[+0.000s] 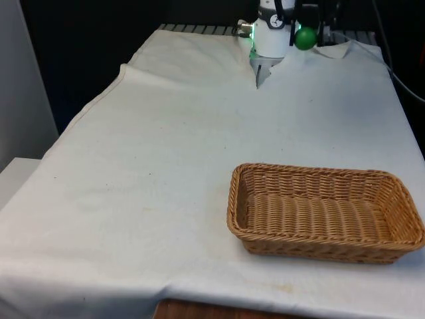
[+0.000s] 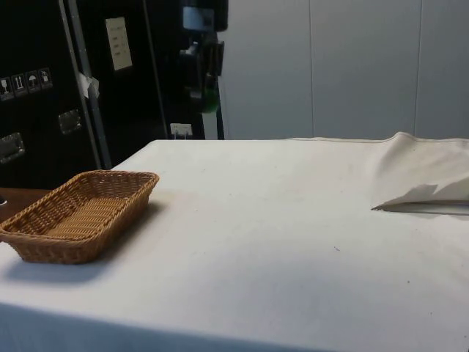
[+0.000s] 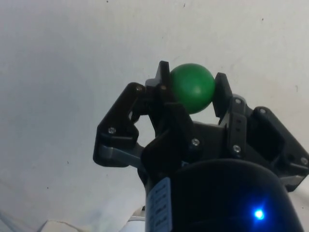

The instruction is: Pick up the ball and place it into the basket.

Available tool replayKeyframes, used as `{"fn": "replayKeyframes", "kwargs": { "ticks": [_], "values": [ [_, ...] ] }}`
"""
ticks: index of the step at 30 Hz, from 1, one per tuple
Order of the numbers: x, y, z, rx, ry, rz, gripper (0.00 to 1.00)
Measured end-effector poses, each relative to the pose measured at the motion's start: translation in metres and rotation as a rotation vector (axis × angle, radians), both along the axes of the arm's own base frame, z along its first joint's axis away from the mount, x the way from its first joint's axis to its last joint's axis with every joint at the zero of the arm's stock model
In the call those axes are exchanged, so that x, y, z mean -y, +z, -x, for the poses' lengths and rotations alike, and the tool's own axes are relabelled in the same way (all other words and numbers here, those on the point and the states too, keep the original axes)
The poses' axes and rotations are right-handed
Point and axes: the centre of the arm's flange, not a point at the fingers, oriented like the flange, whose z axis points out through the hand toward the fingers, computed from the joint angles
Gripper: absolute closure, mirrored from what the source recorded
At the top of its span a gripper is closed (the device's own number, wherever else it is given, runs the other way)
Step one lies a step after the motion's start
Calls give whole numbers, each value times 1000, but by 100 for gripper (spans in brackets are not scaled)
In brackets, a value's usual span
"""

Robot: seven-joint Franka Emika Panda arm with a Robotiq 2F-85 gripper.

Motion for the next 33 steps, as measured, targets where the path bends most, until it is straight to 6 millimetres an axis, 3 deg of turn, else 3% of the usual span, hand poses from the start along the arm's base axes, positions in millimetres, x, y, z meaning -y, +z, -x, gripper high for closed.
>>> {"fn": "replayKeyframes", "kwargs": {
  "ticks": [13, 33],
  "values": [
    [-4, 16, -44, 12, 4, -11, 98],
    [-13, 2, -112, 39, 7, 24, 98]
  ]
}}
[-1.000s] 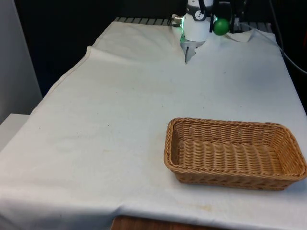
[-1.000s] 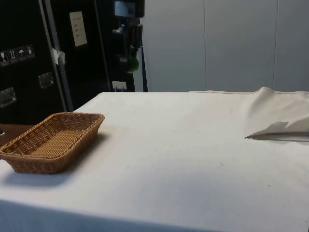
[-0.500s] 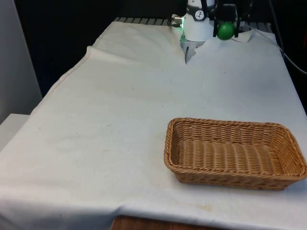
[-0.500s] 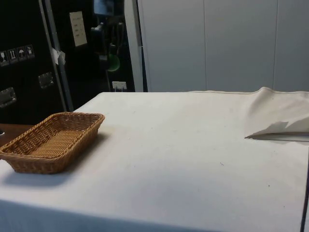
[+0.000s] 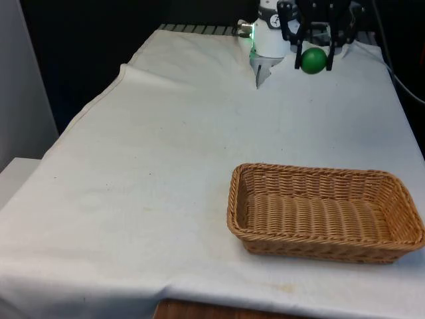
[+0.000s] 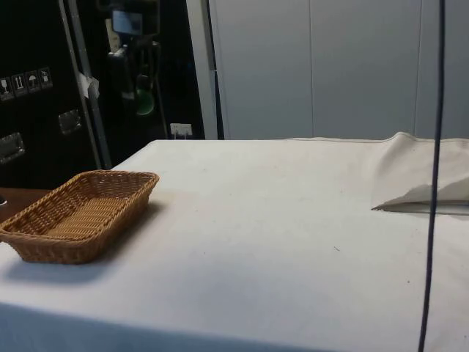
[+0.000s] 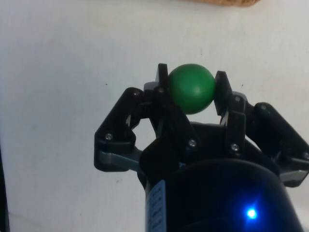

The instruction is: Pick up the ball and place it into the basket.

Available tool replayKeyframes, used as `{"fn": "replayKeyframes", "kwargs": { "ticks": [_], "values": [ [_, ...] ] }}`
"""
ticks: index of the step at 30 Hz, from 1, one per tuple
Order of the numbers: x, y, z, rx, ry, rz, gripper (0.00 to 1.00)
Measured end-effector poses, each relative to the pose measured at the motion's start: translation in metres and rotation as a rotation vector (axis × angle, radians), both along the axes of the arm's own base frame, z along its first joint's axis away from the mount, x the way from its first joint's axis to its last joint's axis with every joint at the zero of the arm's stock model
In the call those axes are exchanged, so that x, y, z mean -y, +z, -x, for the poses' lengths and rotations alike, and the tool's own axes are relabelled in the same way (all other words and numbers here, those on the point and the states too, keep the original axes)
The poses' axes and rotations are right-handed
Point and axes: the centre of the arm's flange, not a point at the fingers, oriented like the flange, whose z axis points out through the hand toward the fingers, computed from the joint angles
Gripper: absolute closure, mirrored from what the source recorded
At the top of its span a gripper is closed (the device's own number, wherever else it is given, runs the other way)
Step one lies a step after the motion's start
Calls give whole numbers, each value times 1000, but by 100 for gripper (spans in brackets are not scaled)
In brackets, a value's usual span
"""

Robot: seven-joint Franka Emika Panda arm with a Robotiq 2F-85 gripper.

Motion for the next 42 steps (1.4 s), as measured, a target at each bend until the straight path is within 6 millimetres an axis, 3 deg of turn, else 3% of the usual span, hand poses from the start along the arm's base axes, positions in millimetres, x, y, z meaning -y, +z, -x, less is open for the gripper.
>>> {"fn": "replayKeyframes", "kwargs": {
  "ticks": [13, 26, 42],
  "values": [
    [0, -17, -35, 22, -3, 18, 98],
    [10, -60, -66, 59, -12, 8, 98],
    [4, -112, -91, 72, -25, 4, 98]
  ]
}}
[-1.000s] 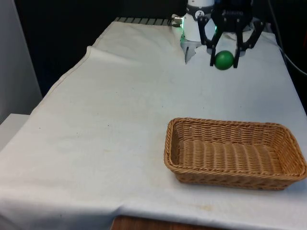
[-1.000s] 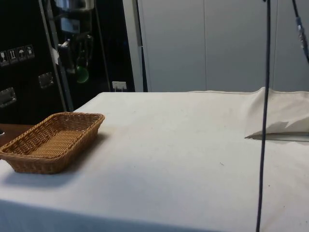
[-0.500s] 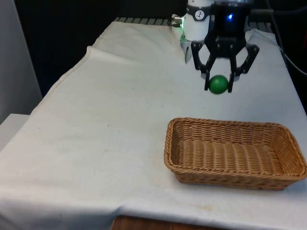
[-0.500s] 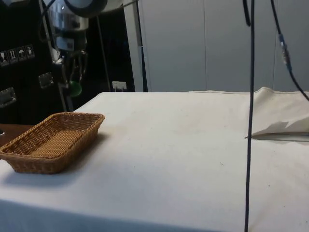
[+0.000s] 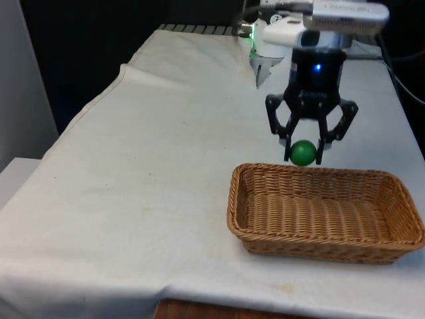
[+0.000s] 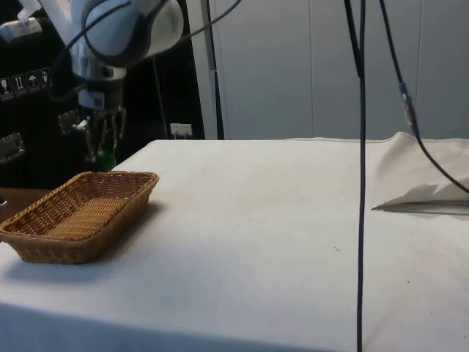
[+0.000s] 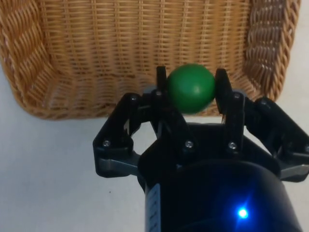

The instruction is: Pick up the ball and place it into the basket.

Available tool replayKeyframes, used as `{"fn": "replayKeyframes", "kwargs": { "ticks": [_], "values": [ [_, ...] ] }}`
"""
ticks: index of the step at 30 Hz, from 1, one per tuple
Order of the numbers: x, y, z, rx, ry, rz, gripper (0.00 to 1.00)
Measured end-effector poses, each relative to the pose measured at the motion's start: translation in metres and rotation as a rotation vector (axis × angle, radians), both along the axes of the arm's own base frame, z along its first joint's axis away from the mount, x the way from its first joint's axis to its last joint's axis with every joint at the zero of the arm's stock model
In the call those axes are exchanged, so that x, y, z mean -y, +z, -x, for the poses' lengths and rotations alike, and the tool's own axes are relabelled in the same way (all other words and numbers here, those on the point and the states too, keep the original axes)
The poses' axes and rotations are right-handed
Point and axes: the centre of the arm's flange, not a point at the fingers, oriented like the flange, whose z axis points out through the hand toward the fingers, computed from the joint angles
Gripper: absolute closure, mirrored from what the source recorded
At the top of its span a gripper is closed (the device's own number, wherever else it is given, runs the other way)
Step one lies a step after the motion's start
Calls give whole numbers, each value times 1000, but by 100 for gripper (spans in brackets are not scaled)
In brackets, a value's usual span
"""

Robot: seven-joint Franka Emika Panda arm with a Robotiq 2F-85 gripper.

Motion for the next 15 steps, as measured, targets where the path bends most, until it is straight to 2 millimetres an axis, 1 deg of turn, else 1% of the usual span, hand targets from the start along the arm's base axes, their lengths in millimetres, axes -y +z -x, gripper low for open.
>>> {"fn": "replayKeyframes", "kwargs": {
  "ticks": [7, 9, 13, 14, 15],
  "values": [
    [-9, -29, -7, -8, 0, -3, 98],
    [-11, -32, -8, -7, 0, -5, 98],
    [-15, -47, -9, -10, -1, -9, 98],
    [-18, -55, -9, -11, -1, -10, 98],
    [-20, -58, -9, -12, -1, -11, 98]
  ]
}}
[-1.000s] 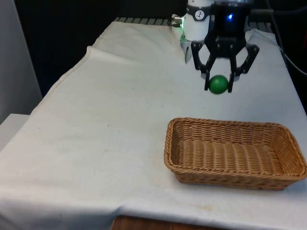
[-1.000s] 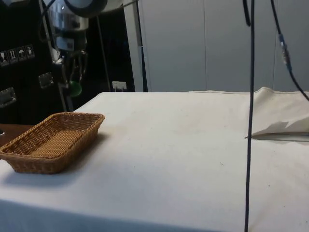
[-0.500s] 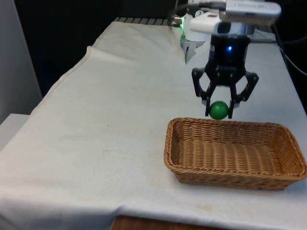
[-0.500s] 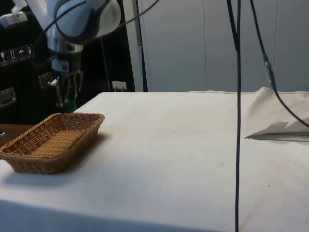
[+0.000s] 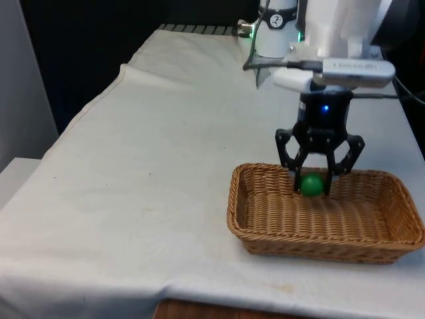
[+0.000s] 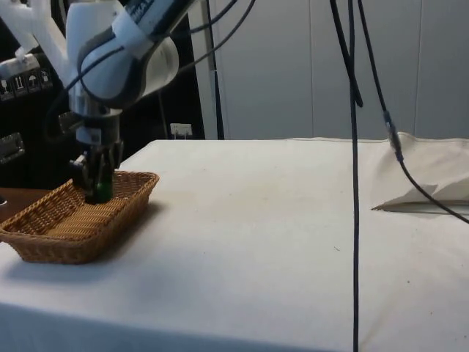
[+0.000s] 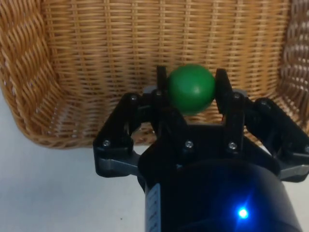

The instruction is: Pick up the ball and place it into the basket.

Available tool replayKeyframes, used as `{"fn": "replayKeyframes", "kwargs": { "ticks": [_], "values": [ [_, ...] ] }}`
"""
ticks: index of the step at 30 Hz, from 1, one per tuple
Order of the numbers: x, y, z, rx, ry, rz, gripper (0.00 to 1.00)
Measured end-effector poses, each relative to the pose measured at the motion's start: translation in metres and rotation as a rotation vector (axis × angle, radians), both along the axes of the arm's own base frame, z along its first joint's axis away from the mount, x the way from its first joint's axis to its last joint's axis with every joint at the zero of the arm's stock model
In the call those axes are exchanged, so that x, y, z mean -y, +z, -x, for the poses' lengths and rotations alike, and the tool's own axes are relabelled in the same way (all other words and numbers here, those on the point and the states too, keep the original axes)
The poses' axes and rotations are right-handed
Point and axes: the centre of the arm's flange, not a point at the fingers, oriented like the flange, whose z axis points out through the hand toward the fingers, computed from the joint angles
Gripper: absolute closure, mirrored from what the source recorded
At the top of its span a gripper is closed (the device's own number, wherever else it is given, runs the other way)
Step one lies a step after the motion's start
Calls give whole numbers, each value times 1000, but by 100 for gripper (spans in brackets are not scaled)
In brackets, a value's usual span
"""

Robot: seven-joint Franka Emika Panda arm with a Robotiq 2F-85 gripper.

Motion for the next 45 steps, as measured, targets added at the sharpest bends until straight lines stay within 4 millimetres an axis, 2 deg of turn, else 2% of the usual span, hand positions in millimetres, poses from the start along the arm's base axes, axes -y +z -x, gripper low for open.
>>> {"fn": "replayKeyframes", "kwargs": {
  "ticks": [8, 15, 17, 18, 19, 20, 27, 35, 39, 45],
  "values": [
    [-7, -21, -1, -2, -2, -6, 98],
    [-7, -19, -1, 1, -2, -7, 96],
    [-7, -19, -1, 0, -2, -6, 85],
    [-6, -19, -1, 1, -2, -6, 68],
    [-6, -19, -1, 1, -2, -6, 59],
    [-6, -19, -1, 1, -2, -6, 59],
    [-6, -19, -1, 0, -2, -5, 0],
    [-5, -18, -1, 1, -3, -5, 0],
    [-5, -3, 0, 3, 0, -11, 0],
    [-4, 21, 12, -2, 4, -21, 0]
  ]
}}
